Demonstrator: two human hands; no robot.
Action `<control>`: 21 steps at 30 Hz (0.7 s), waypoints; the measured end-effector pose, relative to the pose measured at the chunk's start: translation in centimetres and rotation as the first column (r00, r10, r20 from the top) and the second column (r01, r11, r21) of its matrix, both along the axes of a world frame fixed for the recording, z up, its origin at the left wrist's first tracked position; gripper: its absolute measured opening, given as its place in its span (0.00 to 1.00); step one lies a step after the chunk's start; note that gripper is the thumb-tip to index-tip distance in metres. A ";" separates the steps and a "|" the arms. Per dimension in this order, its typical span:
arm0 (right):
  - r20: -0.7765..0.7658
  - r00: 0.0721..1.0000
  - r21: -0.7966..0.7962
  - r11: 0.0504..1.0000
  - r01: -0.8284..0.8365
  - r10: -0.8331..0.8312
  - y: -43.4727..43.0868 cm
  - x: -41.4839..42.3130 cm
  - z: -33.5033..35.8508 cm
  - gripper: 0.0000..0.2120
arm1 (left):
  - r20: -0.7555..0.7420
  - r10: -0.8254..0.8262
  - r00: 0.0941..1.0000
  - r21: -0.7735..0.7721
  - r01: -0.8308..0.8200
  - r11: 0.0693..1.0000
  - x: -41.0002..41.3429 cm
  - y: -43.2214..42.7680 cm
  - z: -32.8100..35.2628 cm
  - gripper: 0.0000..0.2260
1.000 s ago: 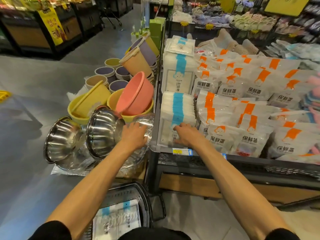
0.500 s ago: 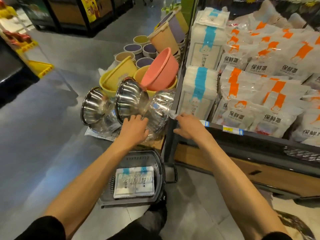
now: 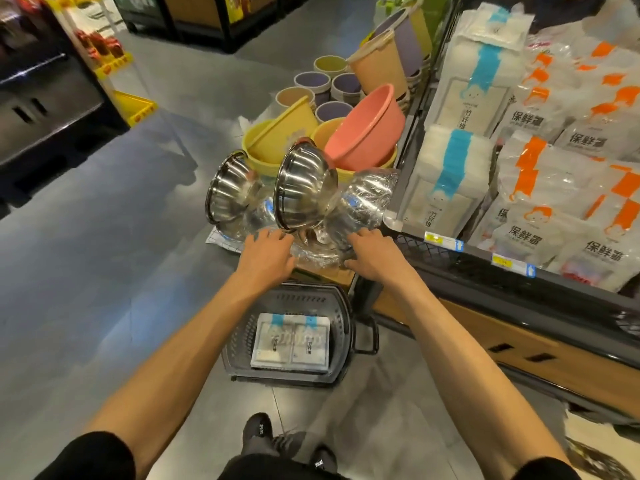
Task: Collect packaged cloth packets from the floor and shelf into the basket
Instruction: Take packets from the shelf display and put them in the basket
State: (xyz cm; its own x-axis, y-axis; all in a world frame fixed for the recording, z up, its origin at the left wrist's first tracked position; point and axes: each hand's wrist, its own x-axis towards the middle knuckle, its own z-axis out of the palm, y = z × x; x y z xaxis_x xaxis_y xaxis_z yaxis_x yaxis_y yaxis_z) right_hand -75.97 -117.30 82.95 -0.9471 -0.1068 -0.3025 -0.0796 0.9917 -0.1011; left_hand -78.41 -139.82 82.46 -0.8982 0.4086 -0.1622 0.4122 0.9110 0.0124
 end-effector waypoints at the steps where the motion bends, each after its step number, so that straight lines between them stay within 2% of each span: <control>1: 0.001 1.000 -0.004 1.000 -0.006 0.006 -0.6 -0.2 -0.2 0.25 | 0.003 0.004 1.000 0.007 -0.004 1.000 -0.2 -0.6 -0.2 0.18; 8: 0.067 0.997 -0.001 1.000 0.030 -0.029 -5.5 -2.8 -2.6 0.27 | 0.073 0.025 0.997 0.013 -0.026 1.000 -3.3 -5.5 -3.4 0.19; 12: 0.112 0.991 -0.008 0.997 0.079 -0.078 -7.9 -3.8 -6.4 0.27 | 0.145 0.027 0.989 0.038 -0.033 0.999 -4.6 -7.3 -7.5 0.18; 14: 0.144 0.984 -0.009 0.994 0.104 -0.102 -9.0 -4.0 -9.6 0.27 | 0.204 0.025 0.979 0.032 -0.032 0.999 -4.6 -8.4 -10.2 0.18; 21: 0.254 0.939 -0.046 0.967 0.251 -0.231 -11.4 -4.4 -24.3 0.27 | 0.235 0.091 0.968 0.064 -0.109 0.992 -6.2 -13.0 -25.4 0.18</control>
